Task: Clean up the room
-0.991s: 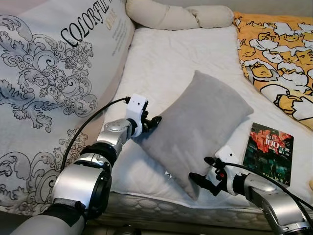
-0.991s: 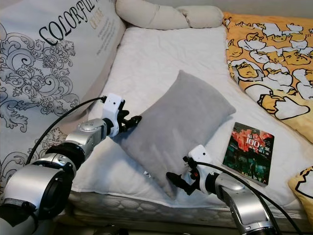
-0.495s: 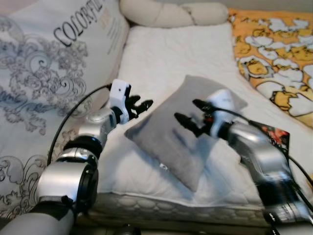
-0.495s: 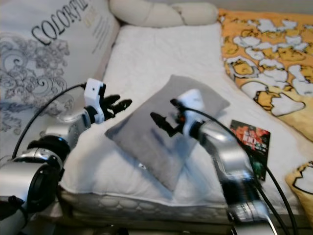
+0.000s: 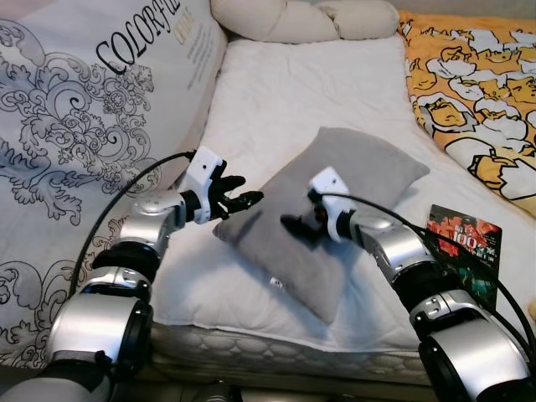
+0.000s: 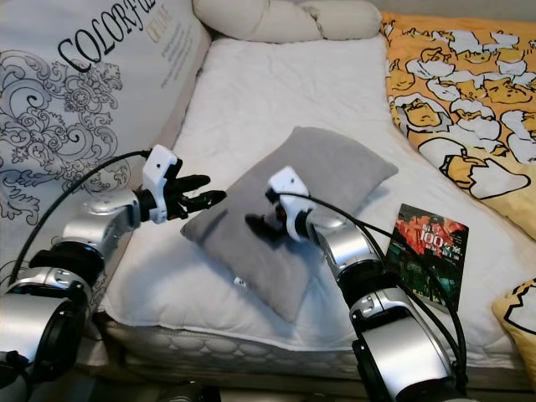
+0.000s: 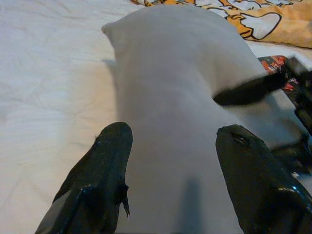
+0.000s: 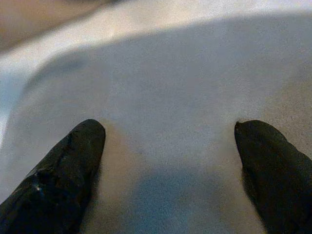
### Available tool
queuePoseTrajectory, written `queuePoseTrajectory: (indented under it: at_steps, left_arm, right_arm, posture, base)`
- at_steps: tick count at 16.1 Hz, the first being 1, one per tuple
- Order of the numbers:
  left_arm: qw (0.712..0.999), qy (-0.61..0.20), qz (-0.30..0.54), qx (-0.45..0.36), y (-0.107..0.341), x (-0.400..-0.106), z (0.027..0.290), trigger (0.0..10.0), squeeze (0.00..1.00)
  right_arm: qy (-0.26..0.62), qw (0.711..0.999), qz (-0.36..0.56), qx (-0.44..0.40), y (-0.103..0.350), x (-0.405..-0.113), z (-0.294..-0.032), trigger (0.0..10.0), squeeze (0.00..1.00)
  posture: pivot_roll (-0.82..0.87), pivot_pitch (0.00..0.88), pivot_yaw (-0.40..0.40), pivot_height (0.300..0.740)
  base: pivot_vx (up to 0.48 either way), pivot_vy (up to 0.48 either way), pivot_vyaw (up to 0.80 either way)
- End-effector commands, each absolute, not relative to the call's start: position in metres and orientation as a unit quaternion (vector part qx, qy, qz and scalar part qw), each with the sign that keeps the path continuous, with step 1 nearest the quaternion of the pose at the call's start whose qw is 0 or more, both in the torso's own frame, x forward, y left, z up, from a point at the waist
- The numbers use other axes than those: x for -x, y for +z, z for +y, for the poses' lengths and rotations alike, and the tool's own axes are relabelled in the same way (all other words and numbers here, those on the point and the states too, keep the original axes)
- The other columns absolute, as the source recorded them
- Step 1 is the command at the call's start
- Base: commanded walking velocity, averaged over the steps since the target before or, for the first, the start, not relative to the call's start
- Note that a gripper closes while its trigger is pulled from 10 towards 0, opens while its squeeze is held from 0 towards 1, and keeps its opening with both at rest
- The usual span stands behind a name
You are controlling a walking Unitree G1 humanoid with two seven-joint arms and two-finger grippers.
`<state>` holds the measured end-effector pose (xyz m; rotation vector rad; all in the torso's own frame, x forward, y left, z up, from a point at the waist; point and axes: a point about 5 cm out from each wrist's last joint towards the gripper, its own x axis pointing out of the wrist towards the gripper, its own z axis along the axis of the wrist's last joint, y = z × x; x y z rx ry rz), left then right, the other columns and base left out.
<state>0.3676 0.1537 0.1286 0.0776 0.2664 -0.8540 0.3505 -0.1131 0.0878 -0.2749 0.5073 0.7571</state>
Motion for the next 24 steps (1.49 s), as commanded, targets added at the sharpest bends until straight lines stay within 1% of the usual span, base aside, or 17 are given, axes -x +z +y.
queuePoseTrajectory:
  at_steps: [1,3,6,7,8,11,12,14,16,17,21,22,24]
  left_arm:
    - [0.901,-0.409,0.135,-0.052,0.128,-0.367,0.158,10.0,0.0]
    - [0.909,-0.393,0.13,-0.055,0.132,-0.37,0.16,10.0,0.0]
    - [0.921,-0.368,0.117,-0.053,0.138,-0.376,0.159,10.0,0.0]
    - [0.922,-0.366,0.116,-0.053,0.139,-0.376,0.158,10.0,0.0]
    - [0.925,-0.36,0.113,-0.052,0.139,-0.378,0.152,10.0,0.0]
    - [0.928,-0.354,0.115,-0.04,0.136,-0.38,0.137,10.0,0.0]
    - [0.927,-0.353,0.119,-0.036,0.135,-0.381,0.128,10.0,0.0]
    - [0.926,-0.355,0.126,-0.04,0.131,-0.381,0.12,10.0,0.0]
    - [0.923,-0.35,0.145,-0.063,0.119,-0.377,0.108,10.0,0.0]
    - [0.925,-0.343,0.151,-0.065,0.114,-0.375,0.106,10.0,0.0]
    - [0.927,-0.332,0.173,-0.03,0.101,-0.37,0.101,10.0,0.0]
    - [0.923,-0.337,0.182,-0.029,0.096,-0.366,0.097,10.0,0.0]
    - [0.916,-0.35,0.196,-0.001,0.09,-0.362,0.091,10.0,0.0]
  right_arm:
    - [0.365,0.864,0.313,0.149,0.064,-0.339,-0.126,10.0,0.0]
    - [0.351,0.851,0.358,0.158,0.047,-0.328,-0.147,10.0,0.0]
    - [0.341,0.851,0.37,0.147,0.037,-0.318,-0.166,10.0,0.0]
    - [0.341,0.851,0.371,0.145,0.036,-0.317,-0.168,10.0,0.0]
    - [0.345,0.854,0.362,0.14,0.033,-0.311,-0.175,10.0,0.0]
    - [0.361,0.875,0.307,0.104,0.036,-0.3,-0.178,10.0,0.0]
    - [0.345,0.888,0.287,0.101,0.037,-0.293,-0.184,10.0,0.0]
    - [0.335,0.897,0.274,0.091,0.037,-0.288,-0.188,10.0,0.0]
    - [0.318,0.909,0.259,0.076,0.037,-0.277,-0.197,10.0,0.0]
    - [0.317,0.91,0.256,0.073,0.037,-0.272,-0.198,10.0,0.0]
    - [0.316,0.913,0.252,0.062,0.039,-0.263,-0.201,10.0,0.0]
    - [0.316,0.913,0.251,0.06,0.04,-0.262,-0.201,10.0,0.0]
    - [0.316,0.913,0.251,0.059,0.041,-0.26,-0.201,10.0,0.0]
  posture:
    - [-0.08,0.032,0.044,0.74]
    - [-0.09,0.03,0.047,0.74]
    - [-0.09,0.025,0.051,0.74]
    - [-0.09,0.025,0.051,0.74]
    - [-0.1,0.022,0.051,0.74]
    - [-0.11,0.014,0.053,0.74]
    - [-0.11,0.013,0.056,0.74]
    - [-0.12,0.009,0.062,0.74]
    - [-0.13,0.008,0.074,0.74]
    - [-0.14,0.008,0.076,0.74]
    - [-0.14,0.014,0.084,0.74]
    - [-0.14,0.014,0.084,0.74]
    - [-0.14,0.018,0.085,0.74]
  base:
    - [0.0,0.0,0.0]
    - [0.0,0.0,0.0]
    - [0.0,0.0,0.0]
    - [0.0,0.0,0.0]
    - [0.0,0.0,0.0]
    - [0.0,0.0,0.0]
    - [0.0,0.0,0.0]
    - [0.0,0.0,0.0]
    - [0.0,0.0,0.0]
    - [0.0,0.0,0.0]
    - [0.0,0.0,0.0]
    - [0.0,0.0,0.0]
    - [0.0,0.0,0.0]
